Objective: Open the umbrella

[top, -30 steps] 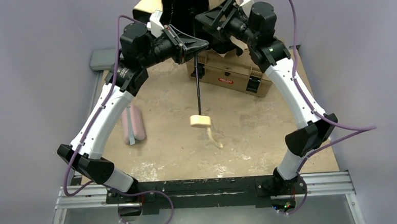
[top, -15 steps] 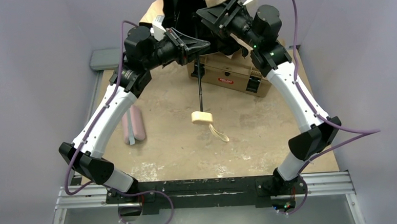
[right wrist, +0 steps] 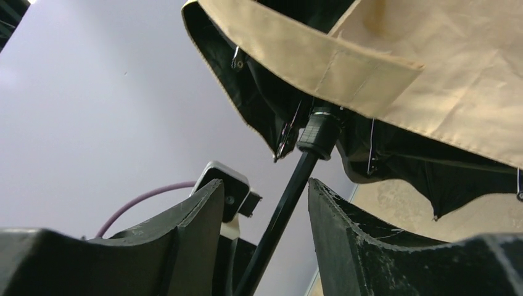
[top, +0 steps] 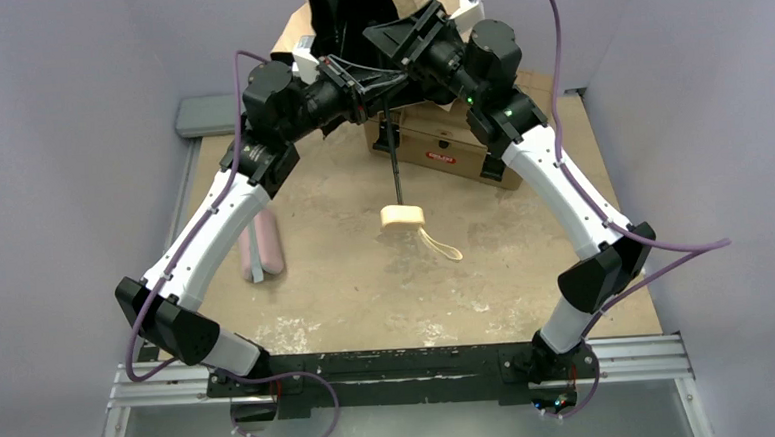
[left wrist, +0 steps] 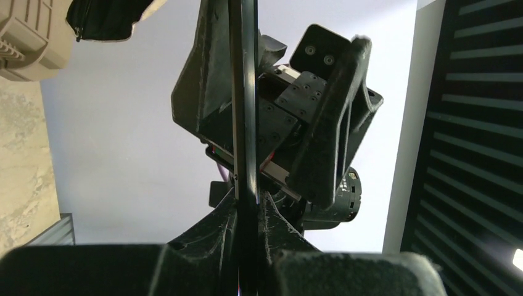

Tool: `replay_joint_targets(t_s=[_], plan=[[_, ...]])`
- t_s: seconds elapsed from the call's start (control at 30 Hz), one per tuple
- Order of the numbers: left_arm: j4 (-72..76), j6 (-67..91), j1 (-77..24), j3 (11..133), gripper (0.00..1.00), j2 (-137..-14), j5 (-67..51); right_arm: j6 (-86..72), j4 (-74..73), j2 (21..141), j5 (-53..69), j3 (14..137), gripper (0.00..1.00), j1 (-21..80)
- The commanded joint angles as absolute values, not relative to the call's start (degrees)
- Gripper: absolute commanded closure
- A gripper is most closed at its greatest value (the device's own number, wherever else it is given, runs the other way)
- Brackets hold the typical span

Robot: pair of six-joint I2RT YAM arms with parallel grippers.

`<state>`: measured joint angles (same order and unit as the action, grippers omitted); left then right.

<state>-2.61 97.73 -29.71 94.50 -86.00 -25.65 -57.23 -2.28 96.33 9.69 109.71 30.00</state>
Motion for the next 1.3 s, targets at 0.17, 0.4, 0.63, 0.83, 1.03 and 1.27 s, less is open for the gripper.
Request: replay_joint_targets(t_s=[0.17, 0.4, 0.63, 0.83, 1.03, 1.27], plan=[[5.2, 96.1, -31.7, 94.5, 1.0, -80.6, -21.1, -55.0, 1.8, 101.8, 5.6, 116.9, 0.62, 32.0], [2.6, 93.1, -34.4, 94.9, 1.0, -79.1, -17.5, -54.3, -1.1, 107.4, 4.2, 126.0, 0.77, 32.1], [0.1, 91.3, -38.6, 96.2, 1.0, -79.0, -16.5, -53.7, -3.7, 113.2, 3.1, 133.9, 0.8, 32.1], [-5.7, 89.0, -44.6, 96.9, 1.0, -78.2, -17.6, -51.3, -3.3, 115.7, -0.3, 137.8, 0.78, 32.1], [-13.8, 85.8, -49.0, 96.2, 1.0, -75.6, -18.4, -47.2, -1.9, 119.3, -8.7, 143.2, 0.76, 31.9], [-21.9, 84.0, -52.4, 96.9, 1.0, -75.1, -22.6, -42.0, -0.7, 118.8, -19.6, 141.8, 0.78, 31.9]])
